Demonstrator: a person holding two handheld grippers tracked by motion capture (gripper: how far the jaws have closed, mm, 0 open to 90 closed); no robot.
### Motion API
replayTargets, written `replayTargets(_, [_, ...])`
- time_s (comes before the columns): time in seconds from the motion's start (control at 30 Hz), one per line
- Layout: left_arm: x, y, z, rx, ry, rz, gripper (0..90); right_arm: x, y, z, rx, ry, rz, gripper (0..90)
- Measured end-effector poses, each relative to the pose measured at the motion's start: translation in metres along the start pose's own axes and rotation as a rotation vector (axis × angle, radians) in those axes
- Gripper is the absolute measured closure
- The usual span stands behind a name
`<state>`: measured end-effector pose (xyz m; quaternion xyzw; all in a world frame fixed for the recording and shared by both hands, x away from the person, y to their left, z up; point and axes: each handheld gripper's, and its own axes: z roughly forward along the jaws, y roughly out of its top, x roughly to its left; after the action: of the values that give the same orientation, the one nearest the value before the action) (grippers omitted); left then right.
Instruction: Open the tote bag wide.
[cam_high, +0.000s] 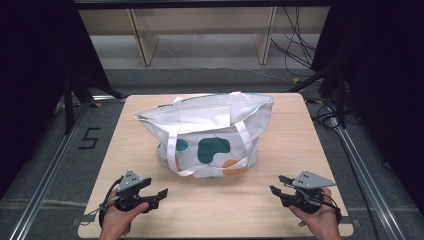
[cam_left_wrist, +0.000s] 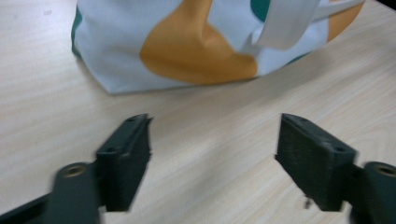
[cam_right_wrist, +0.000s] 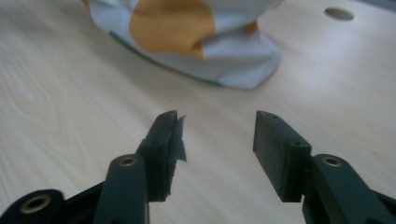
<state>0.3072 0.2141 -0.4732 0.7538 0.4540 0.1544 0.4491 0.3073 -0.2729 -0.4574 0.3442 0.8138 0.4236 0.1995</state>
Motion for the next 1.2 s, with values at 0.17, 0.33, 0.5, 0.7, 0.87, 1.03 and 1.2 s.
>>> replayTargets(0.17, [-0.002, 0.019, -0.004, -0.014, -0.033, 0.041, 46.0, -0.007, 0.031, -0.007, -0.055, 0.022, 0.014, 73.7])
replayTargets(0.33, [0.000, 0.044, -0.013, -0.035, -0.068, 0.107, 69.8, -0.014, 0.061, -0.009, -0.073, 0.031, -0.039, 84.7])
replayTargets(0.5, [0.003, 0.072, -0.019, -0.054, -0.095, 0.131, 87.7, -0.021, 0.091, -0.010, -0.108, 0.027, -0.070, 89.2])
replayTargets(0.7, [0.007, 0.105, -0.022, -0.066, -0.114, 0.123, 89.3, -0.027, 0.128, -0.011, -0.132, 0.022, -0.089, 90.0])
replayTargets(0.87, [0.007, 0.136, -0.027, -0.081, -0.110, 0.143, 89.4, -0.033, 0.158, -0.010, -0.121, 0.028, -0.112, 90.0])
replayTargets(1.03, [0.006, 0.167, -0.026, -0.101, -0.102, 0.152, 89.3, -0.038, 0.182, -0.007, -0.105, 0.028, -0.124, 90.0])
replayTargets(1.2, [0.013, 0.190, -0.014, -0.093, -0.083, 0.154, 89.0, -0.040, 0.207, -0.002, -0.100, 0.025, -0.134, 90.0])
